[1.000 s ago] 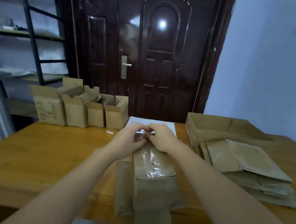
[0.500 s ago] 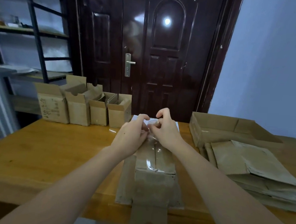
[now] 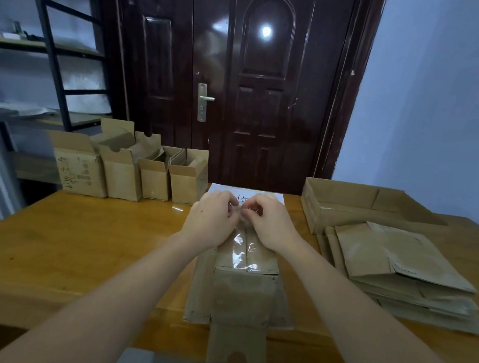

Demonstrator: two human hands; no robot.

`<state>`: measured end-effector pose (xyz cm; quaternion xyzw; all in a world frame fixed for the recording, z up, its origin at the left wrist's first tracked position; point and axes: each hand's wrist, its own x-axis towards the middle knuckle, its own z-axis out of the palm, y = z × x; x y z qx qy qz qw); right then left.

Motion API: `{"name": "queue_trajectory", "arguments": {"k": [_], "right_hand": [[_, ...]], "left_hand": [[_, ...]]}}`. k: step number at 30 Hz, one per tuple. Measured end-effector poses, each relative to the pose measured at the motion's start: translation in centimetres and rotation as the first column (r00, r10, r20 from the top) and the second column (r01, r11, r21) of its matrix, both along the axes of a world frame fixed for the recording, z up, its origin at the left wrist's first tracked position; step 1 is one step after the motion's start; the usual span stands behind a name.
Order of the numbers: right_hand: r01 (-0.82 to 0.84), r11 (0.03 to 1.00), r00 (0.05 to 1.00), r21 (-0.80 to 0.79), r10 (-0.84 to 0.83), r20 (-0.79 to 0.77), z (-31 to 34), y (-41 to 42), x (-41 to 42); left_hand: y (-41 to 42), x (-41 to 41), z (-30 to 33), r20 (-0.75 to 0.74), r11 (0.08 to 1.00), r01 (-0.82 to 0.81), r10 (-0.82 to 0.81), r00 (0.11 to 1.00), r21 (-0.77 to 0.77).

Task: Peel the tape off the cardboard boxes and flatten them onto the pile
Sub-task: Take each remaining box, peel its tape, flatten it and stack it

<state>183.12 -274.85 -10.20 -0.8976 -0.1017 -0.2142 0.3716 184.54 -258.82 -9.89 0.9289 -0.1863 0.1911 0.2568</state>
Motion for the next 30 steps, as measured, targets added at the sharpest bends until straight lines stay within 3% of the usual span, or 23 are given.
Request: {"name": "queue_trajectory", "arguments": {"k": [5,9,16,18,24,30], "right_hand": [[-0.046,0.999,0.998,0.024,0.045,0.037,0.1,0.4,-0.8],[-0.141,0.990,0.989,0.000,0.141,-0.041,0.6,0.3,-1.7],[-0.031,0.998,0.999,0.061,0.033,-0.030,0.3,0.1,-1.6],[-0.024,0.997,1.000,0.079,0.025,-0.010,0.2,0.0,-1.9],[-0.016,0.998,1.000,0.053,0.016,-0.013,0.2,-0.2,-2.0],[-0.135,0.990,0.985,0.050,0.139,-0.097,1.2,-1.3,-4.1]], "left_hand": [[0.1,0.1,-0.7,0.141,0.990,-0.063,0.045,0.989,0.123],[0.2,0.4,-0.9,0.101,0.987,-0.041,0.025,0.995,0.155],[0.5,-0.8,-0.3,0.254,0.971,-0.009,-0.053,0.966,0.240],[0.4,-1.5,0.0,0.242,0.959,-0.004,-0.068,0.968,0.284],[0.2,-2.1,-0.7,0.126,0.973,0.005,-0.035,0.991,0.231],[0.7,-2.4,-0.9,0.160,0.969,0.023,-0.064,0.985,0.247]]}}
